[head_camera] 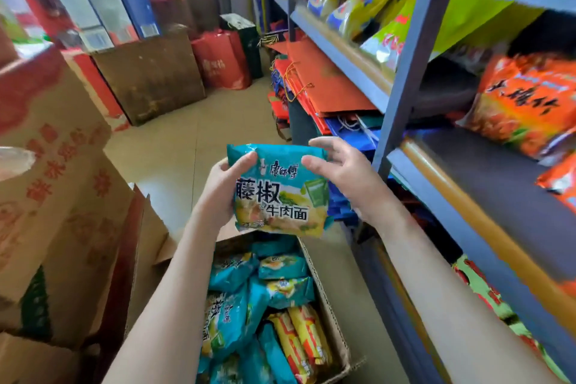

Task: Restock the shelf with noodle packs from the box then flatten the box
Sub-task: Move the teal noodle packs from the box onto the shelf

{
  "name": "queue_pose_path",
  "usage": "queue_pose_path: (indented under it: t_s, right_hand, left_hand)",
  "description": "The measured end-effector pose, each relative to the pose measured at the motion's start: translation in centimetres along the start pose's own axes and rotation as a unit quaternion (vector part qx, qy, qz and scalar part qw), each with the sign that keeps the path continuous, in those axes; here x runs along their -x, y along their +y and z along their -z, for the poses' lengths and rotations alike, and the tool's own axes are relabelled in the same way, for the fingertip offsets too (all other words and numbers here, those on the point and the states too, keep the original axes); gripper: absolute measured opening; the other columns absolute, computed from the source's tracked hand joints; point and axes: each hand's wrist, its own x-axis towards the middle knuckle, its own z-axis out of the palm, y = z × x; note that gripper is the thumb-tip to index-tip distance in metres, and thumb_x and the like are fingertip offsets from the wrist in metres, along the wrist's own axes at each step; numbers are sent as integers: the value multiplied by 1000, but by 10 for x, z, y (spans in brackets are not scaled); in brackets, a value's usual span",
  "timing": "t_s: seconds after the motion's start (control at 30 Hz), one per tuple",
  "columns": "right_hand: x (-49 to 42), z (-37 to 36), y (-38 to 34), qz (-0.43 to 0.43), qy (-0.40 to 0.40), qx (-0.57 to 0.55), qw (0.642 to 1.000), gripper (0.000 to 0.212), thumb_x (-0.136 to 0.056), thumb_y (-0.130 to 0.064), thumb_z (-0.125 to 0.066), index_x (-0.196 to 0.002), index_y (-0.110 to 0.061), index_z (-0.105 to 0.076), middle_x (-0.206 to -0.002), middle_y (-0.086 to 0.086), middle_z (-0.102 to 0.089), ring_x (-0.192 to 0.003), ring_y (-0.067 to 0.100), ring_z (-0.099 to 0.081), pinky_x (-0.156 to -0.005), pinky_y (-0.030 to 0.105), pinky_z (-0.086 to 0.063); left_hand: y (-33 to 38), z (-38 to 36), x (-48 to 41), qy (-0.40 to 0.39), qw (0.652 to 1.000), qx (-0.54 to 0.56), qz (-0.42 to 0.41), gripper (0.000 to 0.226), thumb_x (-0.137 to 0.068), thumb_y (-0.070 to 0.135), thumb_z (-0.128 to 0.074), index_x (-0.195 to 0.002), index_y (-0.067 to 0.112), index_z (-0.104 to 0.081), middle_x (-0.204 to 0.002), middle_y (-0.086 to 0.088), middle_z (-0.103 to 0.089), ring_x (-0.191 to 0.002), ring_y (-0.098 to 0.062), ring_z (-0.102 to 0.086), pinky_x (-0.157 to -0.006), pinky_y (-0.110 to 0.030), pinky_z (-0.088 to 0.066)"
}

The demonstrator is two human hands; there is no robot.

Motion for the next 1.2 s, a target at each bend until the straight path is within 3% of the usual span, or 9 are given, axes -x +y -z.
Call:
queue_pose_path:
  t_s: [0.1, 0.2, 0.3, 0.5, 0.67, 0.8, 0.87, 1.07, 1.2]
  right_hand:
    - [15, 19, -31, 37, 71, -51, 995, 28, -84, -49, -63, -101, -27, -60, -104, 6, -67, -97, 16, -64, -87, 35, -50]
    - [25, 37, -56, 84, 189, -12, 978, 23, -95, -41, -50, -95, -18, -54, -86, 4, -62, -76, 12, -60, -70, 24, -47]
    - [27, 56, -76, 114, 286, 19, 951, 23, -97, -38, -44, -97, -16, -51, -80, -3, -60, -71, 8, -59, -67, 26, -47]
    - [48, 92, -90, 175, 392, 53, 902, 17, -98, -28, -45, -85, -19, -50, -69, -9, -55, -60, -7, -53, -55, 8, -38]
    - [45, 106, -98, 195, 405, 54, 892, 22, -97, -35, -45, -99, -17, -57, -80, -5, -62, -71, 3, -58, -65, 21, -44]
    - [32, 96, -96, 167, 398, 2, 902, 36, -90, -52, -46, -80, -18, -54, -74, -2, -61, -75, 17, -61, -69, 39, -47]
    - [23, 89, -95, 145, 390, -35, 909, 32, -84, -52, -44, -69, -23, -48, -69, -4, -58, -72, 20, -60, -65, 37, -45]
    - [3, 73, -134, 91, 393, -44, 914, 28, -99, -28, -43, -75, -15, -50, -63, -7, -53, -49, -4, -51, -49, 12, -39]
    - [-2, 70, -181, 42, 413, -13, 910, 25, -98, -33, -43, -83, -16, -53, -70, -3, -54, -64, 9, -52, -61, 28, -38]
  left_hand:
    - [43, -41, -10, -7, 997, 26, -75, 21, -82, 29, -66, -92, 11, -64, -77, -5, -73, -65, -19, -70, -57, -29, -56]
    - [69, -85, -14, -36, 993, 45, -108, 13, -89, 25, -60, -89, 13, -65, -76, -5, -74, -65, -19, -70, -61, -30, -57]
    - [83, -121, -18, -67, 990, 66, -108, 18, -88, 28, -62, -92, 12, -66, -83, -8, -74, -70, -22, -71, -70, -37, -58]
    - [98, -175, -21, -147, 978, 89, -122, 33, -73, 40, -66, -89, 12, -67, -81, -10, -74, -65, -21, -71, -67, -36, -58]
    - [113, -192, -28, -179, 972, 94, -119, 41, -70, 51, -63, -87, 14, -68, -82, -10, -75, -67, -21, -71, -73, -40, -57]
    - [121, -190, -29, -140, 977, 106, -121, 26, -97, 30, -48, -76, 17, -55, -44, 15, -62, -42, 8, -59, -41, -7, -43]
    - [124, -181, -27, -118, 981, 93, -125, 27, -99, 26, -46, -73, 20, -51, -35, 21, -53, -36, 14, -51, -35, -2, -34]
    - [159, -155, -38, -53, 994, 40, -83, 21, -97, 25, -52, -78, 18, -61, -51, 19, -65, -49, 10, -60, -49, -5, -46]
    - [212, -150, -28, -65, 996, 14, -61, 19, -93, 30, -59, -80, 18, -66, -58, 16, -69, -55, 5, -63, -61, -11, -51]
